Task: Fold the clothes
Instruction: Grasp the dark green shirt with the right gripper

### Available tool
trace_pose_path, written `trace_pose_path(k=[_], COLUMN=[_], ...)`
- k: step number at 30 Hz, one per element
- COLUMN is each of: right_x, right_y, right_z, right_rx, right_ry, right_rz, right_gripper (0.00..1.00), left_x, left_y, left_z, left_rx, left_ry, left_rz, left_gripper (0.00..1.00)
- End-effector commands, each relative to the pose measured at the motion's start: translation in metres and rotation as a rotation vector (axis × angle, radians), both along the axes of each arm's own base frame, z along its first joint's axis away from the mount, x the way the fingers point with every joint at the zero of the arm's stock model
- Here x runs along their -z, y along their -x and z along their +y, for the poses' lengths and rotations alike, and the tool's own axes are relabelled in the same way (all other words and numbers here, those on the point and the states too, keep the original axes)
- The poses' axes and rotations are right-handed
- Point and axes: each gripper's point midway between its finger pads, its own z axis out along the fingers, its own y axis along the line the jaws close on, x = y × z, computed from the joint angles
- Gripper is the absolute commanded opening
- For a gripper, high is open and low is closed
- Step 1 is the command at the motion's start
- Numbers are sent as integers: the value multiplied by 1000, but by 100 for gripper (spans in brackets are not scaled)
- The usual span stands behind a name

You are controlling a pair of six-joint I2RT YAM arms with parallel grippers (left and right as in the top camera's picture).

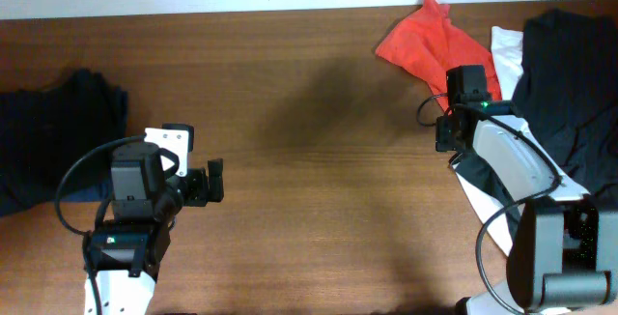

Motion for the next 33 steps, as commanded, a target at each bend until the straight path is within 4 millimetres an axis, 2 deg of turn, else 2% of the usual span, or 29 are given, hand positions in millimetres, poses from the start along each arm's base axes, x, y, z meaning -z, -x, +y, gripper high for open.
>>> trace_pose_path(k=[1, 3, 6, 8, 9, 10, 11, 12, 15, 17, 19, 20, 21, 25, 27, 33], right_x=[9, 16, 24, 27, 27, 27, 27, 27, 26, 9, -16, -28, -28, -12, 1, 39], right_y=[-9, -10, -6, -5, -4, -5, -5, -4, 5, 6, 0, -7, -10, -7, -9, -7], right_z=[-8, -13, -34, -41, -42, -42, -42, -41, -40, -40, -40, -38, -38, -34, -35, -35], right_rx=[43, 62, 190, 209, 210, 210, 210, 210, 209, 209, 208, 204, 202, 198, 198, 201], right_ry=[17, 16, 8, 8, 8, 8, 8, 8, 6, 5, 0, -15, -18, -35, -35, -29], right_rz=[-10, -4, -16, -11, -10, -13, -12, -6, 34, 31, -6, -39, -47, -7, 13, 95], right_gripper=[61, 59, 54, 51, 44, 28, 8, 4, 4, 4, 4, 20, 52, 54, 61, 61], left_x=[-5, -4, -1, -1, -1, -1, -1, -1, -1, -1, -1, -1, -1, -1, -1, -1], left_y=[0, 1, 4, 4, 4, 4, 4, 4, 4, 4, 4, 4, 4, 4, 4, 4], left_z=[-4, -4, -4, -4, -4, -4, -4, -4, -4, -4, -4, -4, -4, -4, -4, -4], left_rx=[13, 13, 12, 12, 12, 12, 12, 12, 13, 12, 12, 12, 12, 12, 12, 12], left_ry=[17, 17, 16, 16, 16, 16, 16, 16, 16, 16, 16, 16, 16, 16, 16, 16], left_rz=[-2, 5, 19, 22, 24, 24, 23, 23, 23, 23, 23, 23, 23, 23, 23, 24], left_gripper=[99, 99, 99, 99, 99, 99, 99, 99, 99, 99, 99, 99, 99, 99, 99, 99])
